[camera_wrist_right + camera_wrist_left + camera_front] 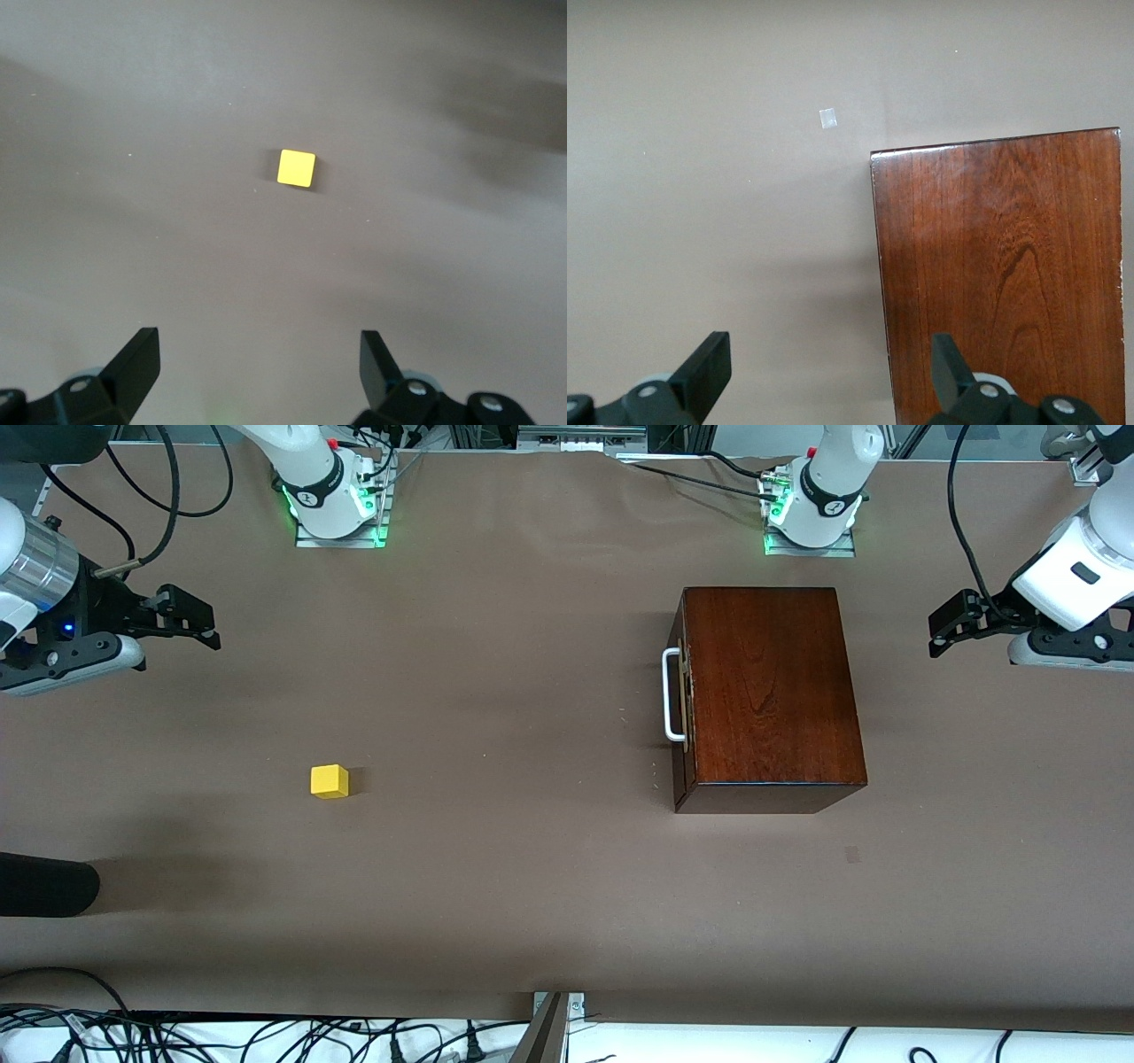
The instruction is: Open drawer, take yellow block, close drawer
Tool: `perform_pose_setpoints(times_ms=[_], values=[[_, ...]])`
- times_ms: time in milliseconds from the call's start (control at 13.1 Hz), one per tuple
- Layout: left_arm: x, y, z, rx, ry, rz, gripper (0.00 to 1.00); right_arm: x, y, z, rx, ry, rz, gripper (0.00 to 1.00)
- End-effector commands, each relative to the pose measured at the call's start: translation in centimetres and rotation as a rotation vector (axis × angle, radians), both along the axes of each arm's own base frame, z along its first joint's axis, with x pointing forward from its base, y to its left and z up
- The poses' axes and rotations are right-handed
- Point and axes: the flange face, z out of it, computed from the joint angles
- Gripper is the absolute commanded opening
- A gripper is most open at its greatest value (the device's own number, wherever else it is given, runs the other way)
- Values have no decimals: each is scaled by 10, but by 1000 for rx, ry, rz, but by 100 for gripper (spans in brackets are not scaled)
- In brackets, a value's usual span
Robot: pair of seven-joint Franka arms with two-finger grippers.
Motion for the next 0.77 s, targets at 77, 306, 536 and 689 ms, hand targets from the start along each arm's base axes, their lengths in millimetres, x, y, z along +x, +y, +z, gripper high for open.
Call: perform_pose_setpoints(times_ms=[77, 306, 536, 689], values=[[-5, -2, 1, -13, -11, 5, 100, 0, 2, 4, -19, -24, 20, 100], [7, -1, -4, -15, -2, 4, 100, 1, 3, 2, -19, -15, 25, 100], [7, -2, -4, -15, -2, 4, 100, 2, 4, 0, -24, -15, 17, 100], [8, -3, -1, -16, -8, 4, 100, 4, 6, -4, -28, -9, 16, 100]])
